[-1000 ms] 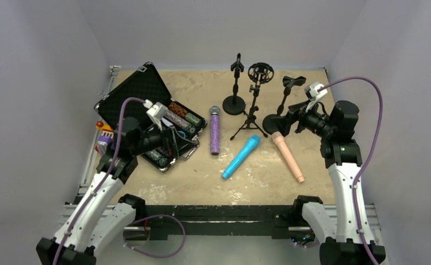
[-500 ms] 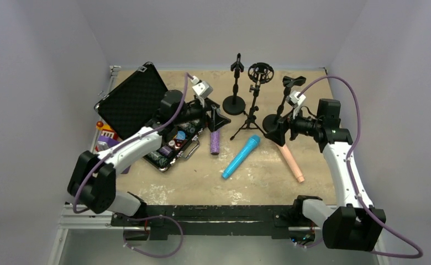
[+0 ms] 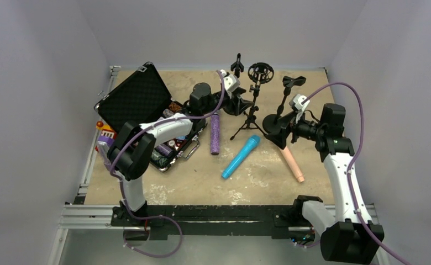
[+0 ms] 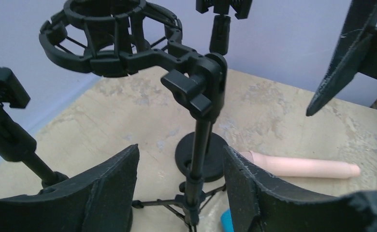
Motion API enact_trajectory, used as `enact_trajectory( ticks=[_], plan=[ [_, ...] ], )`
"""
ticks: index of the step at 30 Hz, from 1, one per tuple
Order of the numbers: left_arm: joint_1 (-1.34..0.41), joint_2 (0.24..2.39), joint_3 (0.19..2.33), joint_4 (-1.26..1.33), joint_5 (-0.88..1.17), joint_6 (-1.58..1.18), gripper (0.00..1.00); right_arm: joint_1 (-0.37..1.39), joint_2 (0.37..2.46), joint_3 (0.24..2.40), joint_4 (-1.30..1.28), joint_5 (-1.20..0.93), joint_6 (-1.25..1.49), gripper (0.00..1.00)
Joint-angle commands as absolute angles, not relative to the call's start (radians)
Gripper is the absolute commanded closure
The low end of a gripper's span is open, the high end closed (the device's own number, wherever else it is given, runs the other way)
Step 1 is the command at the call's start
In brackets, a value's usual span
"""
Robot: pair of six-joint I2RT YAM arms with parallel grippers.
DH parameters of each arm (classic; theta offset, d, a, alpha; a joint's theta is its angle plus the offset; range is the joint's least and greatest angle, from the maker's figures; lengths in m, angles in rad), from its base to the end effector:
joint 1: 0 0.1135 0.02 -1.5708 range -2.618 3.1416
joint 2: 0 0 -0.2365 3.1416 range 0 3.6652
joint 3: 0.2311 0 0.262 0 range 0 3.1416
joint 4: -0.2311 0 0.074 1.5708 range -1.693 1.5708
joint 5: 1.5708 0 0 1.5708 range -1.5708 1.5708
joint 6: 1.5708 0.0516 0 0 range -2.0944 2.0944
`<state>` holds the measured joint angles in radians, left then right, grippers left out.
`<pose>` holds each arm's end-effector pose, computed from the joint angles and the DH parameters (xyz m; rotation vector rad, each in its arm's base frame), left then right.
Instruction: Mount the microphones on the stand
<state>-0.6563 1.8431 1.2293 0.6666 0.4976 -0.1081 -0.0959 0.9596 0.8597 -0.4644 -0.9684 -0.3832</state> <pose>0.3382 -0.2916 0.2497 0.8209 1.3825 -0.9768 0.2343 0.0202 0.2862 -0.8018 1.7692 0.7096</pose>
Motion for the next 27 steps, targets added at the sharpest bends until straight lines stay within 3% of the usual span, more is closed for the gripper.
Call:
enact_trajectory(
  ticks=[1, 11, 12, 15, 27],
  plan=[
    [-0.676, 1.889, 1.35, 0.705, 0.477, -0.041, 0.36, -0.111, 0.948, 0.856, -0.425, -1.022, -0.384, 0.01],
    [-0.711, 1.966, 1.413, 0.671, 0.498, -0.046, 0.58, -0.129, 0.949, 0.856, -0.427, -1.042, -0.384, 0.02],
    [-0.712, 1.972, 1.422, 0.667, 0.504, -0.05, 0.64, -0.13, 0.951, 0.857, -0.429, -1.042, -0.384, 0.02],
    [-0.713, 1.98, 1.443, 0.659, 0.502, -0.059, 1.0, -0.132, 0.951, 0.859, -0.433, -1.047, -0.387, 0.02],
    [-0.681, 1.918, 1.644, 0.573, 0.464, -0.05, 1.0, -0.144, 0.932, 0.859, -0.454, -1.074, -0.41, 0.02]
  ],
)
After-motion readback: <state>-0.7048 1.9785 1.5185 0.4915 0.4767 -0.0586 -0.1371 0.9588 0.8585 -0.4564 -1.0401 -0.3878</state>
